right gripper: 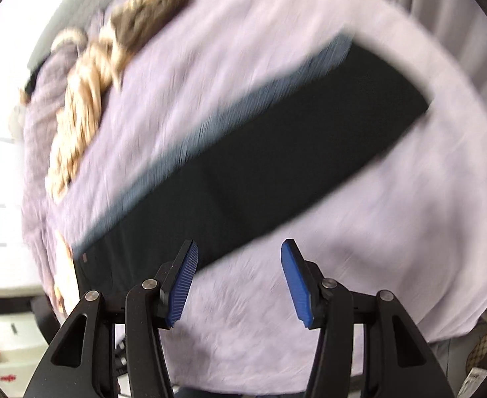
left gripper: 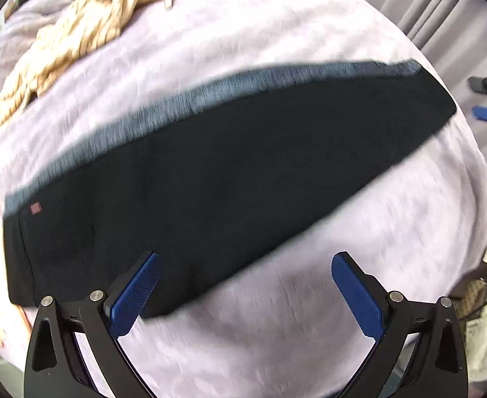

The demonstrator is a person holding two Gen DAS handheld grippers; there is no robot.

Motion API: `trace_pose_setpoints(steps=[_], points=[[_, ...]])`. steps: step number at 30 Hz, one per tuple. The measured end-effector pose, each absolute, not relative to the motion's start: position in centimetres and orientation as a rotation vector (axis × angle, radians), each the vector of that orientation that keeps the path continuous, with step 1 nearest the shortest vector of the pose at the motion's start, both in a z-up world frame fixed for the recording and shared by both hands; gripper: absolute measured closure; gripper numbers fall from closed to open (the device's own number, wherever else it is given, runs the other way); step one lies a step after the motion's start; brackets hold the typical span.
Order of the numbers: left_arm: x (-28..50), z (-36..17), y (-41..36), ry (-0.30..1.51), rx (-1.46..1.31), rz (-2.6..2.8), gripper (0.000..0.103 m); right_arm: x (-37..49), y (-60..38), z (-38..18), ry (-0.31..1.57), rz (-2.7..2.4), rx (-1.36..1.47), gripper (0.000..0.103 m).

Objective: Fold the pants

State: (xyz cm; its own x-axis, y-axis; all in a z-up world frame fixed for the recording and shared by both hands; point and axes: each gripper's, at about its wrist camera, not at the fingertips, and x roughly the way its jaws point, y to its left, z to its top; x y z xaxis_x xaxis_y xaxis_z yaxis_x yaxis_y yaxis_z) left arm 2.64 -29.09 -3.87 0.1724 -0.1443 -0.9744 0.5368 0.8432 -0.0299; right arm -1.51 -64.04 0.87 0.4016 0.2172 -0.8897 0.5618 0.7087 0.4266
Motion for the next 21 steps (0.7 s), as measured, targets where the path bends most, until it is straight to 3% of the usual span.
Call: trace_pose_setpoints(steps=[4,13,17,21], points=[[6.8,-3.9,-29.5,1.292,0.33,-0.415,0.0,-1.3,-68.2,1.9,1.096,-0.284,0.817,0.04],[13.6,-6.7,-32.4,1.251,0.318,-0.277,0.0,-2.5,-68.5,-6.8,1.209,-0.245,0.989,0.04],[15.6,-10.7,-32.7,1.251,0.415,-0.167,0.0,-3.7,-70.1,-8.4,1.185,-0.262,1.057,0.04],[16.5,-10.2,-31.7,1.3,0.344,-0.15,0.0,-5.2,-73.0,-9.0,1.122,-0.3,1.104,0.04]])
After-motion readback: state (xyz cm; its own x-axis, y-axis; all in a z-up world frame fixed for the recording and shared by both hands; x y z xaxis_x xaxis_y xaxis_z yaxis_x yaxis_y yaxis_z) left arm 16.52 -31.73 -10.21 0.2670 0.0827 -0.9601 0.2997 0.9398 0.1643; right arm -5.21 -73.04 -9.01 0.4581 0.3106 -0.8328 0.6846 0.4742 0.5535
